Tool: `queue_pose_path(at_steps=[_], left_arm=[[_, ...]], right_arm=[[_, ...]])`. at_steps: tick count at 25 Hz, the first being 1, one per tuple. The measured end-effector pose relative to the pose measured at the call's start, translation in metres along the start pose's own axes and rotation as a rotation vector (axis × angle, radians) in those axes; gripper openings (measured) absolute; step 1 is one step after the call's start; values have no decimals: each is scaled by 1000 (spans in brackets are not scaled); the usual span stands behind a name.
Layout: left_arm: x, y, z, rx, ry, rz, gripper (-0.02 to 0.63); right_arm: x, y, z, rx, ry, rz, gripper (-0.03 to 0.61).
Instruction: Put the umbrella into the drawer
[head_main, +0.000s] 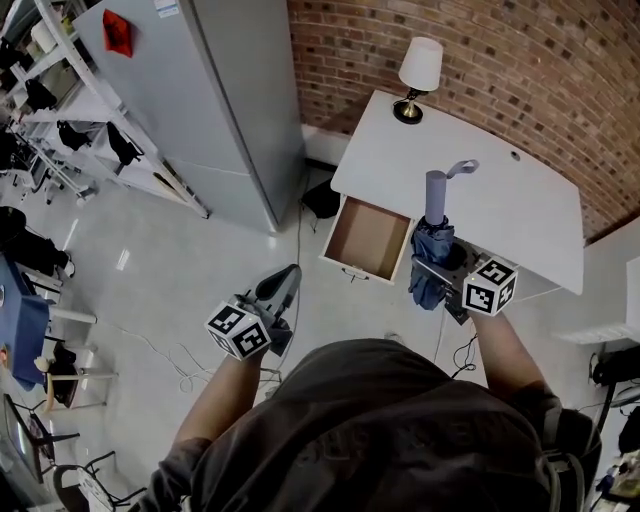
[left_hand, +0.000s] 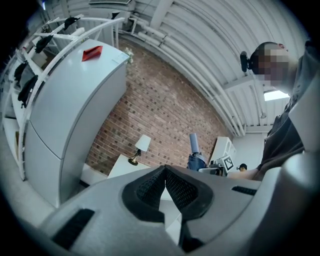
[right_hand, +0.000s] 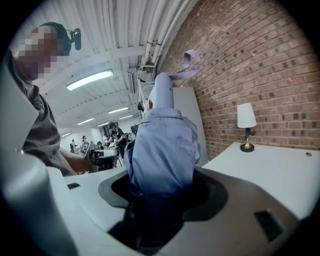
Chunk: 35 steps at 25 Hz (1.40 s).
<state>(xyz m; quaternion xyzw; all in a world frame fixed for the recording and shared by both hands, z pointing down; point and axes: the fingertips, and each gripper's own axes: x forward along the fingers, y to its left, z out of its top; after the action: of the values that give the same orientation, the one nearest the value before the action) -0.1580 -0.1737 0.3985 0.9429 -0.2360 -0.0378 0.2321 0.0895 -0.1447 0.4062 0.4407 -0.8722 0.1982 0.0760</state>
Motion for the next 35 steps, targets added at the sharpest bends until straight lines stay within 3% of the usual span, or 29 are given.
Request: queue_pose_path(at_steps=[6,11,16,23,29,35], left_arm=[[52,14,-10,20,6,92,3],[105,13,-22,-34,-25,221,3],[141,12,-35,-37,-28,285,3],[129,50,-50,-56,-19,294,3],[124,97,-72,-42,28,250,3],[125,128,-103,-82,39,249,3]], right_arm=[[18,-61,2,-12,33,92,256],[27,-114,4,-24,109,196,256],[43,-142,-10,-61,183,271,255],[90,-128,-55,-56,272,277,255],[134,-120,-108,-50,362,206,255],[166,-130,-167,-51,473,174,255]])
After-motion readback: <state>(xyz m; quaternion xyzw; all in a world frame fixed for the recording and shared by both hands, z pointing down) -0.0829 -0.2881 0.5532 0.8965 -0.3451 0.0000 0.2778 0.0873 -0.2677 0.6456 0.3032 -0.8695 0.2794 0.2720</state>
